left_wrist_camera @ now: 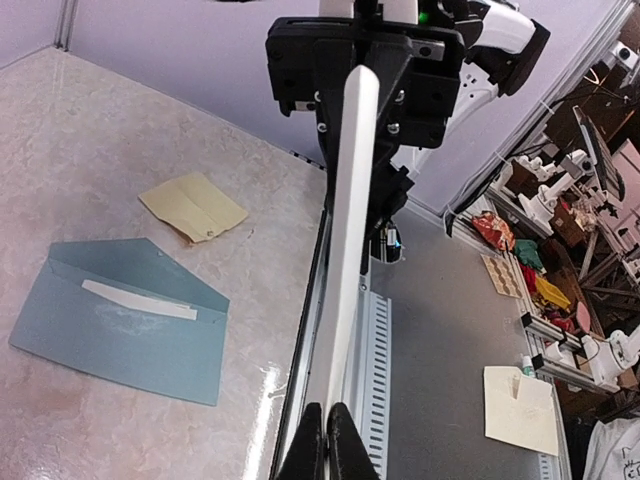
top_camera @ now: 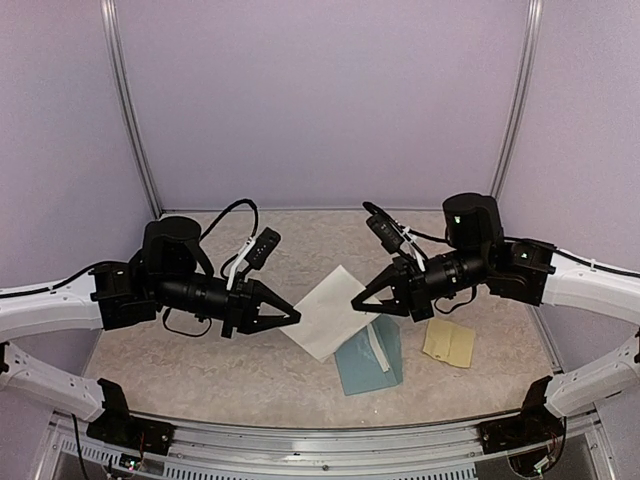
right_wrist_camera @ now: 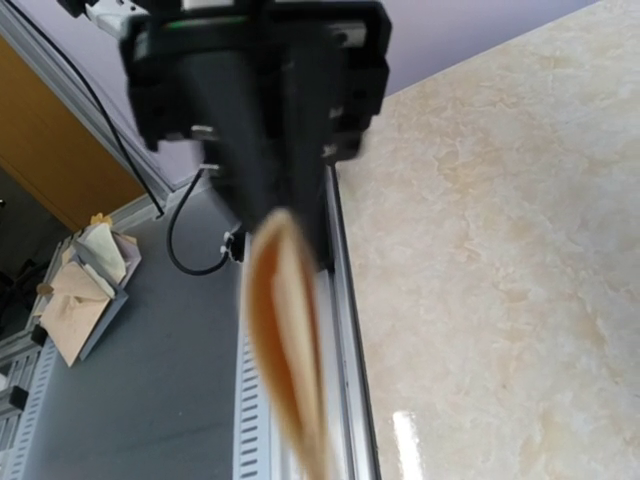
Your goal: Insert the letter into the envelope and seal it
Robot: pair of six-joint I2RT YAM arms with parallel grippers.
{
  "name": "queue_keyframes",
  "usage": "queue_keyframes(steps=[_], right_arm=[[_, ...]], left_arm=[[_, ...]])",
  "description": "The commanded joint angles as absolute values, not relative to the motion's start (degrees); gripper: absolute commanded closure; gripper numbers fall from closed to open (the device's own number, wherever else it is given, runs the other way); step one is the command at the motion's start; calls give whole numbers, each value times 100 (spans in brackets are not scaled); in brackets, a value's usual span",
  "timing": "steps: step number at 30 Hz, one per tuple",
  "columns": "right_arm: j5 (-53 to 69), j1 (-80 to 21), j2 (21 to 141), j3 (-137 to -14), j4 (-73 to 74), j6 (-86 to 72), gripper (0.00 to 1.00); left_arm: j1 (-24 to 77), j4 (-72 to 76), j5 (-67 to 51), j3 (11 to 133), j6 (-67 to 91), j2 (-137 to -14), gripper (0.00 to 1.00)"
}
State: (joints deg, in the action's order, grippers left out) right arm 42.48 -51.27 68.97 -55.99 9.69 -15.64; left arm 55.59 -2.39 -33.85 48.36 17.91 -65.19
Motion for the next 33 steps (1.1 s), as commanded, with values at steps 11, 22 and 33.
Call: queue_keyframes(steps=[11, 22, 33], right_arm=[[4044, -5150, 6660, -5778, 1128, -1459, 100], [4187, -5146, 6654, -5682, 943, -1542, 100], [4613, -5158, 7025, -5730, 828, -1535, 100]], left_arm=[[5430, -530, -3271, 4689, 1719, -6252, 67], [5396, -160, -3402, 4523, 1860, -6166, 54], [5414, 172, -3734, 5135, 1658, -6799, 52]])
